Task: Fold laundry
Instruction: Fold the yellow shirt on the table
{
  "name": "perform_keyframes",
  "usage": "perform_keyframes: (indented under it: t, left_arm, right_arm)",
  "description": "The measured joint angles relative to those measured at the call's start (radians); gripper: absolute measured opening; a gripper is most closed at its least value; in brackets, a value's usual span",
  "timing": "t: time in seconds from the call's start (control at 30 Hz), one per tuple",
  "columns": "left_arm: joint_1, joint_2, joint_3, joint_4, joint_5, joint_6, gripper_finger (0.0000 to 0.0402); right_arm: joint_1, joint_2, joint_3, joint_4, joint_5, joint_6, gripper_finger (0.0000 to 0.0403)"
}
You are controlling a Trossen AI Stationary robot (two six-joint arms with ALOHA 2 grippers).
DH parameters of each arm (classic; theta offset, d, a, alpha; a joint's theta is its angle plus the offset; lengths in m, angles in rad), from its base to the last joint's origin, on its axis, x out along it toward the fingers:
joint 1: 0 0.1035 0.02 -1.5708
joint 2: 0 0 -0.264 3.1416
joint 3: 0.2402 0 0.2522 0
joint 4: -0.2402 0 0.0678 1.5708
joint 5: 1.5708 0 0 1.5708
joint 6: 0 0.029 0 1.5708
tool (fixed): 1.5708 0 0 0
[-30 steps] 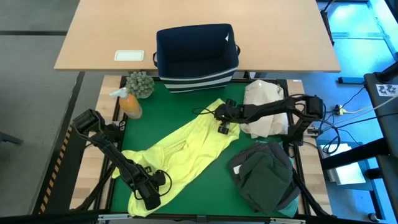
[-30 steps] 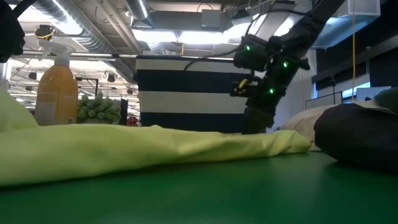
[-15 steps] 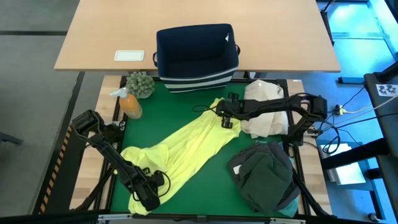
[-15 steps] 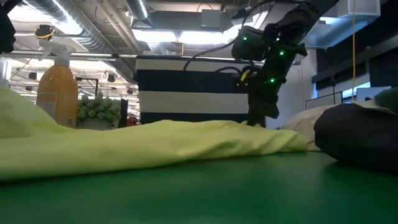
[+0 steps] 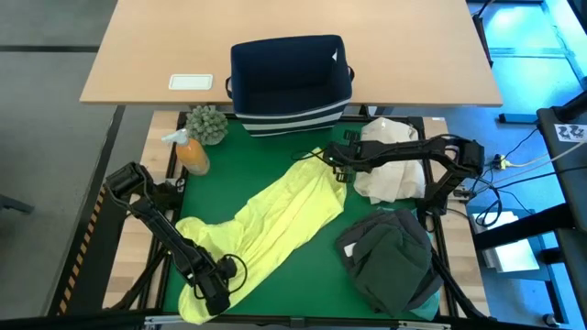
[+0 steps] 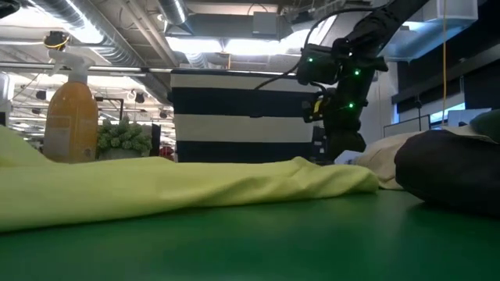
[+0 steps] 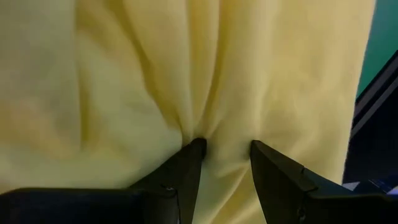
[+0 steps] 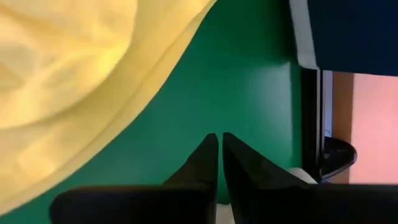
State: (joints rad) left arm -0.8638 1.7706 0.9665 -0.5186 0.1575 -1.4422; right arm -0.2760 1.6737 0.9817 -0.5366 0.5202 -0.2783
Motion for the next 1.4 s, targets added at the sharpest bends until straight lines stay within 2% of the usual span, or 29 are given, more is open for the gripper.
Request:
perform_keyframes:
  t: [0.1, 0.27, 0.37, 0.53, 0.63, 0.77, 0.93, 1.07, 1.2, 1.4]
  left_arm:
    - [-0.002, 0.000, 0.000, 0.000, -0.007, -0.003, 0.0136]
    - [-0.002, 0.000, 0.000, -0.001, -0.010, -0.018, 0.0136]
    - [-0.008, 0.000, 0.000, -0.003, -0.016, -0.023, 0.0136]
    - [-0.021, 0.000, -0.001, -0.007, -0.022, -0.044, 0.0136]
    - [-0.024, 0.000, -0.001, -0.007, -0.026, -0.044, 0.0136]
    - [-0.024, 0.000, -0.001, -0.006, -0.026, -0.048, 0.0136]
    - [-0.024, 0.000, -0.001, -0.006, -0.026, -0.048, 0.0136]
    - [-0.023, 0.000, -0.001, -0.005, -0.026, -0.048, 0.0136]
    - [-0.023, 0.000, -0.001, -0.005, -0.026, -0.048, 0.0136]
    - [-0.023, 0.000, -0.001, -0.005, -0.030, -0.048, 0.0136]
  right_arm:
    - [0.000, -0.007, 0.000, -0.038, -0.057, 0.014, 0.0023]
    - [0.030, -0.034, 0.000, -0.045, -0.379, 0.044, 0.0024]
    - [0.076, -0.045, -0.007, -0.052, -0.459, 0.045, 0.0024]
    - [0.143, -0.046, -0.058, -0.068, -0.504, 0.029, 0.0026]
    - [0.162, -0.046, -0.090, -0.070, -0.537, 0.011, 0.0045]
    - [0.161, -0.047, -0.094, -0.068, -0.599, 0.011, 0.0105]
    - [0.159, -0.071, -0.092, -0.072, -0.600, 0.015, 0.0199]
    - [0.159, -0.082, -0.092, -0.099, -0.604, 0.017, 0.0250]
    - [0.159, -0.084, -0.092, -0.126, -0.640, 0.019, 0.0264]
    - [0.158, -0.084, -0.092, -0.072, -0.697, 0.019, 0.0251]
